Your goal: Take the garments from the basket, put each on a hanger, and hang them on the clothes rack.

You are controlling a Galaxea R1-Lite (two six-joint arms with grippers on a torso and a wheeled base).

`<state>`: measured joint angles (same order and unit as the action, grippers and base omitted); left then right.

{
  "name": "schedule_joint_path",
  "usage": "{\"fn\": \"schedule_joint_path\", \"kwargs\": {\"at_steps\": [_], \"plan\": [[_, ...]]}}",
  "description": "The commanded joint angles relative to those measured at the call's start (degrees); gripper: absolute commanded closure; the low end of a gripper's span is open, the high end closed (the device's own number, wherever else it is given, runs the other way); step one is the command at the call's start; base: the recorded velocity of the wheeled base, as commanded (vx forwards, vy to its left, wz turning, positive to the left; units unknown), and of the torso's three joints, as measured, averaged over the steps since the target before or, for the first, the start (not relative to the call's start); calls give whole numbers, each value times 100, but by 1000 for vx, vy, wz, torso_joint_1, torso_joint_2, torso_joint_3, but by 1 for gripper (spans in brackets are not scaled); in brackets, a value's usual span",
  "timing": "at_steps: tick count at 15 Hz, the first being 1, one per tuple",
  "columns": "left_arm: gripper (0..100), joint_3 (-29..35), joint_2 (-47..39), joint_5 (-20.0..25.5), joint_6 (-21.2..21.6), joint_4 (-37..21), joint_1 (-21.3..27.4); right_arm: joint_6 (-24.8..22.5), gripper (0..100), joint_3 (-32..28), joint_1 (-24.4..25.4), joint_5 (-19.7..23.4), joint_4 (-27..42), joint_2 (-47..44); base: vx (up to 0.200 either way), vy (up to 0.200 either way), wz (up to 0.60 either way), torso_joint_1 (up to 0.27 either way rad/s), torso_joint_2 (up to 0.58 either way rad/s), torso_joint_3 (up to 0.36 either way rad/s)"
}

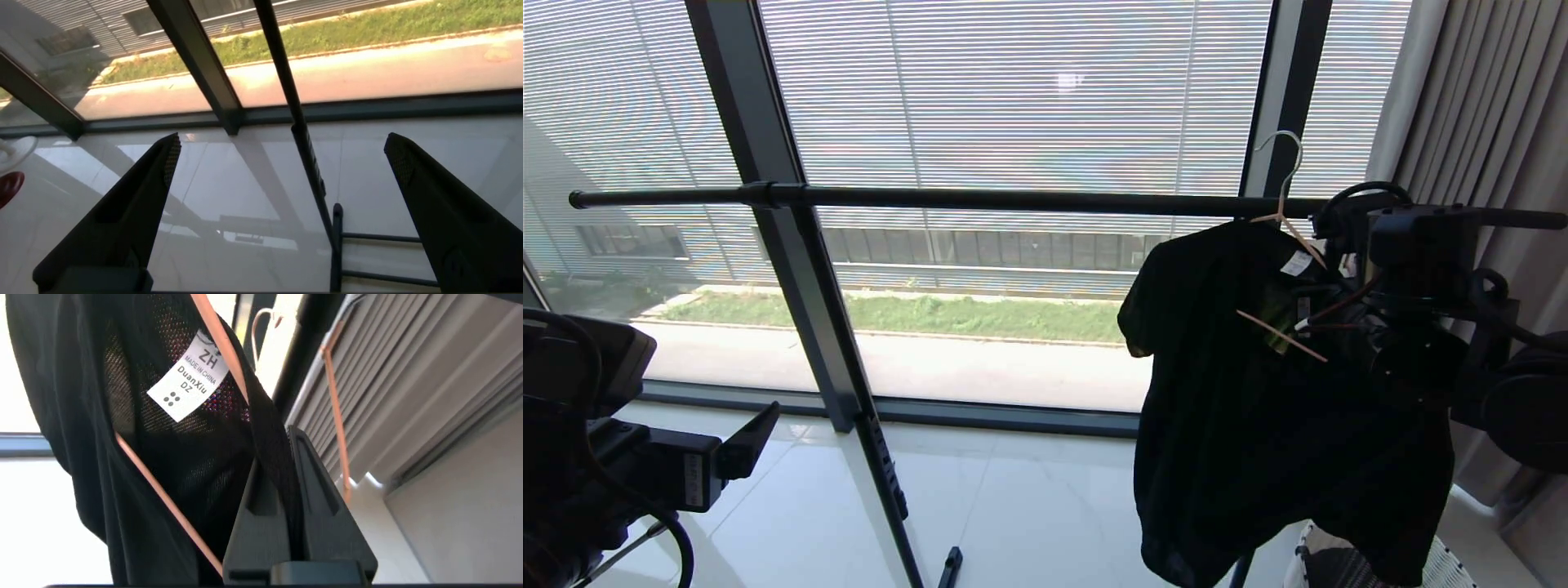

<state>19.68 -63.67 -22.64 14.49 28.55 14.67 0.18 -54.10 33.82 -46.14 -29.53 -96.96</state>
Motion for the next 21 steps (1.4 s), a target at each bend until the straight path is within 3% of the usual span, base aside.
{"fn": "schedule_joint_path", "kwargs": {"at_steps": [1, 8, 17, 18, 21], "plan": [[0, -8, 39, -4, 1, 1, 19, -1, 100, 128, 81, -35, 8, 11, 0, 0, 0, 0, 0, 0], [0, -52, 48, -4, 10, 1, 19, -1, 100, 128, 28, -62, 8, -508, 0, 0, 0, 0, 0, 0], [0, -113, 144, -4, 10, 1, 19, 8, 100, 154, 72, -62, 17, -552, 0, 0, 0, 0, 0, 0], [0, -113, 171, -4, 10, 1, 19, 17, 0, 225, 116, -62, 17, -446, 0, 0, 0, 0, 0, 0], [0, -113, 224, -4, 1, 1, -25, -168, 0, 189, 345, -88, 210, 213, 0, 0, 0, 0, 0, 0]]}}
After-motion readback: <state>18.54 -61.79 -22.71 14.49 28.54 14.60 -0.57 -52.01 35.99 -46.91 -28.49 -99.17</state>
